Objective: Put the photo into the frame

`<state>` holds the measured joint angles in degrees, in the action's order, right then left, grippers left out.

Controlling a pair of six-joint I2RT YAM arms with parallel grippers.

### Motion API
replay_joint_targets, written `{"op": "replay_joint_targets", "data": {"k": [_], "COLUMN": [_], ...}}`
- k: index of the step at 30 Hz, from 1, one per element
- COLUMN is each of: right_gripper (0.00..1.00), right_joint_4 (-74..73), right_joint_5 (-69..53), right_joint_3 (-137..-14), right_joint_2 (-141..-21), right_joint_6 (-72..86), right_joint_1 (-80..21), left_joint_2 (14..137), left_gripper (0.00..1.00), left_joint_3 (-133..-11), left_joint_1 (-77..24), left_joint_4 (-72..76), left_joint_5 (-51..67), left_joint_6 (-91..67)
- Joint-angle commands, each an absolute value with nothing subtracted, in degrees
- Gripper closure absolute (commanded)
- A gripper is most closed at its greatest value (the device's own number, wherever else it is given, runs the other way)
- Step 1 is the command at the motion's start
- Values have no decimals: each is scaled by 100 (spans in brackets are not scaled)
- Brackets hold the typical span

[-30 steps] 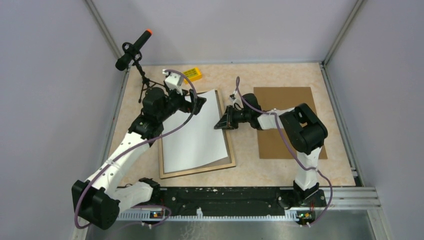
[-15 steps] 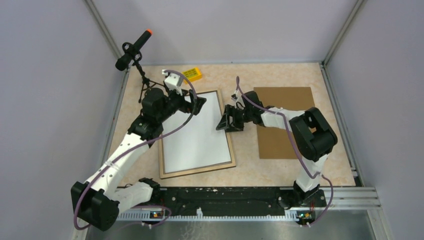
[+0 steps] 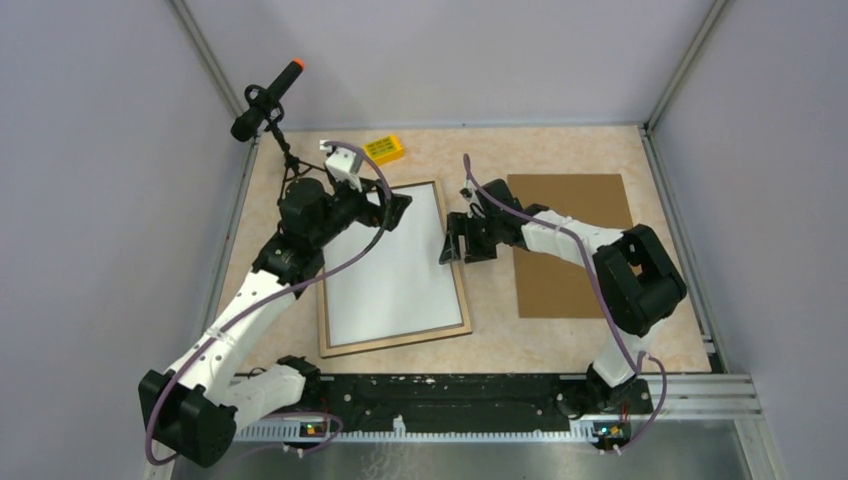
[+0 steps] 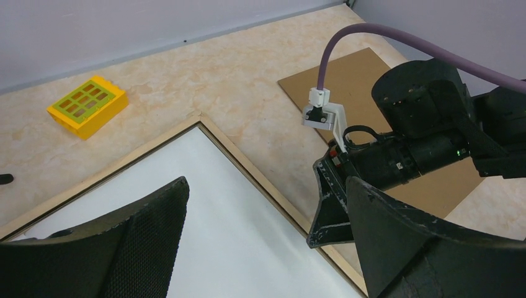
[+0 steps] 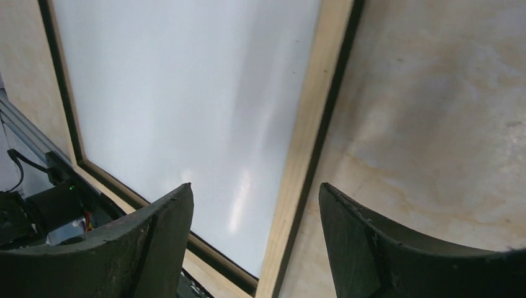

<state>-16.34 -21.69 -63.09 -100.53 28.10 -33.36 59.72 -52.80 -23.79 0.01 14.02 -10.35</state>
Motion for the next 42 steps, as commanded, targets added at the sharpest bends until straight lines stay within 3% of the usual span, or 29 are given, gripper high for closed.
{"op": "replay_joint_targets", "data": {"k": [1,12,18,23,28,35,42], "right_gripper": [27,21,16,8,7,4,3], "right_joint_4": [-1665,-2132,-2200,-2636,-2506,-2365,-2278], "right_joint_5": [-1905,-1465,-1484,-661,-614,630,63], "right_joint_3": [-6710,-6400,-5685,-5461,-5055,-5417,-5854], "right_joint_2": [-9846,-9171,-8235,-7776,-7572,-8366,-9227], "right_joint_6": [2810,2585,2531,2412,2468,1971,1837], "right_joint_1": [-3553,-3091,-1668,-111,1587,2166,2740], "left_joint_2": [5754,5580,5457,5401,5348,5375,5460], "left_gripper": [1,1,1,1,1,1,1], "left_joint_3": [-5216,-5239,-5235,-5204,-5194,-5230,-5203], "left_joint_1": [-2430,-2747,-3085,-3326,-3552,-3831,-3911], "left_joint_4": [295,219,172,190,190,116,126], "left_joint_5": [1296,1027,811,762,721,550,449], "left_joint_6": [-1072,-981,-904,-925,-902,-810,-801]}}
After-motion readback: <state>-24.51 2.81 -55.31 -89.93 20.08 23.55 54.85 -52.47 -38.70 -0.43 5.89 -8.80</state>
